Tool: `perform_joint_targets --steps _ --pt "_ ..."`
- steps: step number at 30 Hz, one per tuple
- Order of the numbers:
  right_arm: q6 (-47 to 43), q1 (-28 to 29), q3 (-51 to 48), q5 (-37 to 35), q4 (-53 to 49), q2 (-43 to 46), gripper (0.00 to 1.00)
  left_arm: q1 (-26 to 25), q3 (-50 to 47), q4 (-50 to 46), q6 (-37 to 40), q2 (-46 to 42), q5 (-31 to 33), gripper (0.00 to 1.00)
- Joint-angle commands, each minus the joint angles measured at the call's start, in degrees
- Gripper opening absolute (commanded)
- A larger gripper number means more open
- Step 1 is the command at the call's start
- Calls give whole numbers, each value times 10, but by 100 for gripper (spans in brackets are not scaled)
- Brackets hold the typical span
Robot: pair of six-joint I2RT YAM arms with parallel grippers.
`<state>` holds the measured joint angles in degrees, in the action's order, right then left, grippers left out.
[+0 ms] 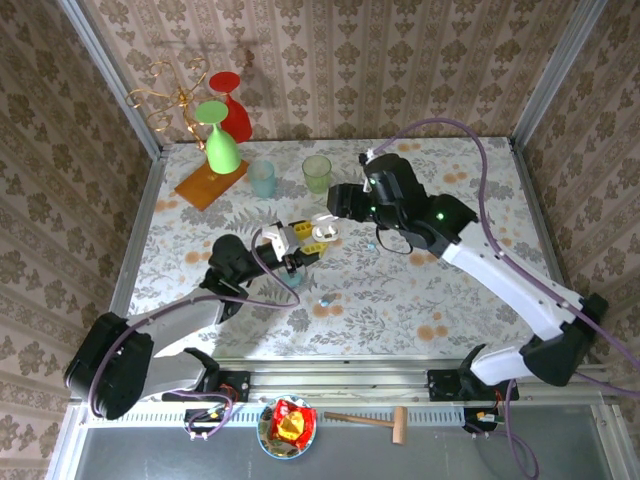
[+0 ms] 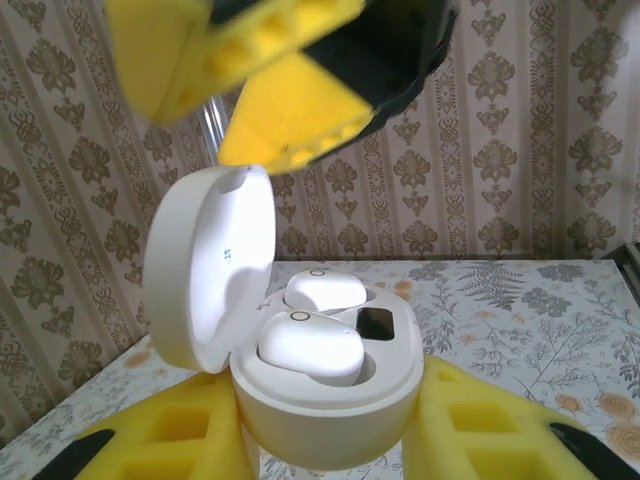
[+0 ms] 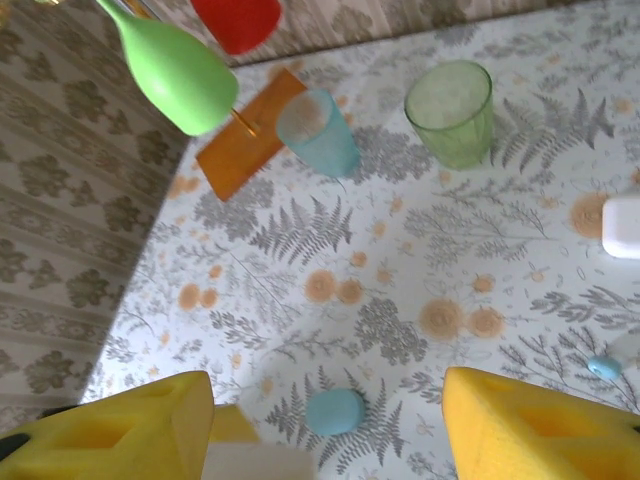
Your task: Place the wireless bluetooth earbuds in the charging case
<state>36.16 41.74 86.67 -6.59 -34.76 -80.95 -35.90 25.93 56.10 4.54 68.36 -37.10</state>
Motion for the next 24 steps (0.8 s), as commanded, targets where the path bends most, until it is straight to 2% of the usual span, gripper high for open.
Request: perform_joint_targets --steps 1,8,11,13,18,21,24 --pt "-5 -2 34 33 -81 -32 63 3 5 -6 23 -15 -6 24" --pt "-14 -2 -2 80 -88 -5 63 6 19 -20 -22 -12 53 23" --pt "-9 -3 -29 93 -79 17 63 7 25 -20 -32 -10 55 23" --pt "11 -8 -57 113 -42 47 64 7 26 -15 -35 -9 47 23" --pt "142 -60 -169 251 128 106 68 7 28 12 -62 -6 32 23" --pt "216 -73 -212 320 219 118 69 7 31 24 -73 -3 28 23" --pt "262 -73 -237 356 272 118 69 6 35 40 -83 2 27 23"
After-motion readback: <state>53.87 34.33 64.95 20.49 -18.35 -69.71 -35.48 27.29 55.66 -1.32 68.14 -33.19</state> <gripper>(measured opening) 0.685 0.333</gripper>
